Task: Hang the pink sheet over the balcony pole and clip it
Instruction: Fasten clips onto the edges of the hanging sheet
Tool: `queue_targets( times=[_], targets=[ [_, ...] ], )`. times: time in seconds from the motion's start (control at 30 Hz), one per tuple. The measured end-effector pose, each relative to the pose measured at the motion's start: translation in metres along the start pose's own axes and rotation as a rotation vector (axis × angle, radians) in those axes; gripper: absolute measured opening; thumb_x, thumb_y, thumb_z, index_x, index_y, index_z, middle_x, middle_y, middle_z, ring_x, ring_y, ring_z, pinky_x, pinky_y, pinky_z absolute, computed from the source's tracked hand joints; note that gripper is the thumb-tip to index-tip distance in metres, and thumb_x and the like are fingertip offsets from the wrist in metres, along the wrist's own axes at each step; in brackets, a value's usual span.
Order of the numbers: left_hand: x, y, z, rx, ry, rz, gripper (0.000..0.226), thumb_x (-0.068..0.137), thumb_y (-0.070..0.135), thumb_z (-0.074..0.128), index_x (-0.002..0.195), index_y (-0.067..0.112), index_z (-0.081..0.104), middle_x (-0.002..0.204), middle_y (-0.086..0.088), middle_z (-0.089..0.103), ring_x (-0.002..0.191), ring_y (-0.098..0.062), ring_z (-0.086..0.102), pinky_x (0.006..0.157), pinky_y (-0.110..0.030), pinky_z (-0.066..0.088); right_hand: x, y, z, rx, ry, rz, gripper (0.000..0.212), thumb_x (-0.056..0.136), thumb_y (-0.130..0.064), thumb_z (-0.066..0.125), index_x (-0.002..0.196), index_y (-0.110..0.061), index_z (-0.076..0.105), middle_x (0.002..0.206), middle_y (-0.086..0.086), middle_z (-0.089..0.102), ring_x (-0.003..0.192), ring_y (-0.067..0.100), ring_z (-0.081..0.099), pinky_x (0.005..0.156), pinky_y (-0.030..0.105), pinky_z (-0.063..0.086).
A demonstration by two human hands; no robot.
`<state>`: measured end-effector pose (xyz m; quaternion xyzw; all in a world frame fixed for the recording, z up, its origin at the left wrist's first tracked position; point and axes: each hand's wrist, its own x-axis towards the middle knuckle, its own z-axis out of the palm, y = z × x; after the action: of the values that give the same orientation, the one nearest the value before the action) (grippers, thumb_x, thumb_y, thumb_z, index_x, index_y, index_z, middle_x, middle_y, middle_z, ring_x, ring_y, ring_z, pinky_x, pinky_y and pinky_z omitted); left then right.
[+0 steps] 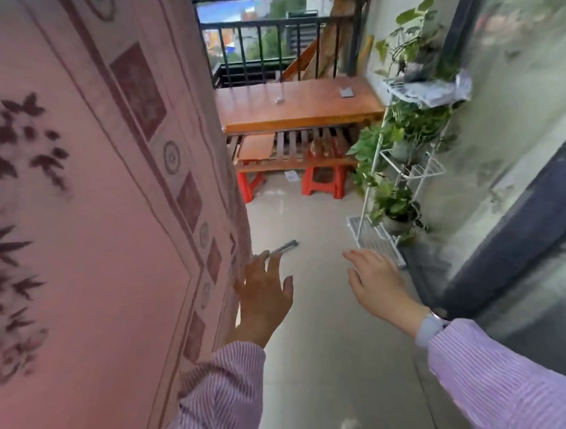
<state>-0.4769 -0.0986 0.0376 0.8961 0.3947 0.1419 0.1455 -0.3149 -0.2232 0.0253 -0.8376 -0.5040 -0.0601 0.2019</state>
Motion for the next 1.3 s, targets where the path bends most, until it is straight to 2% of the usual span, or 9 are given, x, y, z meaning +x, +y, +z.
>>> queue_targets(
  times=[0.17,0.37,0.5,0.57,0.73,0.83,0.9,1.03,1.3],
  targets=[
    [0.129,-0.002,0.05,0.022,-0.11,0.036,0.052,0.091,0.036,0.043,0.139,0.025,0.027,0.146,0.001,0.029,0.136,-0.017,0.021,0.11,-0.041,0.018,0.108,0.061,0.042,-0.008,-0.037,0.085,0.048,0.082,-0.031,0.028,0.108,-0.009,0.063,0.106,0.008,0.066,0.101,0.028,0.06,0.089,0.044,0.046],
    [0.332,0.005,0.086,0.011,-0.142,0.012,0.053,0.09,0.035,0.045,0.139,0.022,0.028,0.145,-0.005,0.03,0.135,-0.02,0.024,0.11,-0.043,0.02,0.287,0.123,0.08,0.008,-0.096,0.114,0.051,0.082,-0.033,0.025,0.11,-0.01,0.062,0.108,0.008,0.065,0.101,0.028,0.059,0.092,0.044,0.045],
    [0.459,0.015,0.091,-0.014,-0.129,0.024,0.052,0.09,0.033,0.045,0.138,0.022,0.03,0.144,-0.004,0.033,0.133,-0.02,0.028,0.11,-0.04,0.021,0.41,0.153,0.095,0.033,-0.107,0.124,0.044,0.08,-0.028,0.032,0.1,-0.008,0.064,0.095,0.009,0.068,0.087,0.03,0.063,0.079,0.04,0.052],
    [0.509,0.008,0.099,-0.007,-0.129,0.026,0.051,0.09,0.033,0.046,0.137,0.021,0.031,0.142,-0.004,0.034,0.131,-0.021,0.03,0.108,-0.038,0.024,0.465,0.165,0.108,0.042,-0.146,0.114,0.043,0.08,-0.028,0.032,0.1,-0.009,0.064,0.095,0.009,0.068,0.088,0.03,0.064,0.078,0.041,0.052],
    [0.646,-0.026,0.13,-0.006,-0.155,-0.028,0.051,0.089,0.033,0.047,0.136,0.019,0.033,0.143,-0.006,0.034,0.131,-0.023,0.03,0.103,-0.038,0.029,0.603,0.195,0.157,0.089,-0.148,0.103,0.046,0.081,-0.027,0.031,0.107,-0.009,0.064,0.106,0.01,0.067,0.099,0.029,0.062,0.088,0.043,0.049],
    [0.731,-0.051,0.146,0.005,-0.183,-0.048,0.051,0.089,0.033,0.047,0.135,0.017,0.034,0.142,-0.007,0.034,0.13,-0.025,0.032,0.101,-0.04,0.032,0.684,0.207,0.188,0.1,-0.182,0.116,0.04,0.09,-0.021,0.035,0.125,-0.011,0.052,0.129,0.006,0.054,0.121,0.023,0.047,0.102,0.035,0.033],
    [0.791,-0.069,0.151,-0.023,-0.17,-0.051,0.05,0.087,0.03,0.051,0.132,0.014,0.038,0.137,-0.009,0.039,0.126,-0.029,0.036,0.1,-0.041,0.034,0.737,0.213,0.207,0.125,-0.23,0.116,0.041,0.092,-0.022,0.033,0.131,-0.013,0.044,0.137,0.003,0.046,0.127,0.02,0.039,0.106,0.03,0.027],
    [0.893,-0.09,0.159,-0.057,-0.166,-0.115,0.05,0.086,0.029,0.052,0.132,0.014,0.038,0.138,-0.009,0.038,0.127,-0.03,0.034,0.101,-0.047,0.035,0.835,0.225,0.233,0.156,-0.32,0.102,0.041,0.095,-0.019,0.036,0.135,-0.016,0.038,0.141,0.0,0.04,0.129,0.017,0.036,0.106,0.029,0.027],
    [1.03,-0.119,0.219,-0.033,-0.314,-0.247,0.055,0.086,0.044,0.048,0.134,0.021,0.033,0.141,-0.003,0.033,0.13,-0.023,0.028,0.106,-0.042,0.028,1.021,0.269,0.31,0.196,-0.459,0.123,0.043,0.096,-0.023,0.034,0.138,-0.014,0.032,0.143,0.005,0.036,0.13,0.022,0.034,0.107,0.035,0.03]
  ],
)
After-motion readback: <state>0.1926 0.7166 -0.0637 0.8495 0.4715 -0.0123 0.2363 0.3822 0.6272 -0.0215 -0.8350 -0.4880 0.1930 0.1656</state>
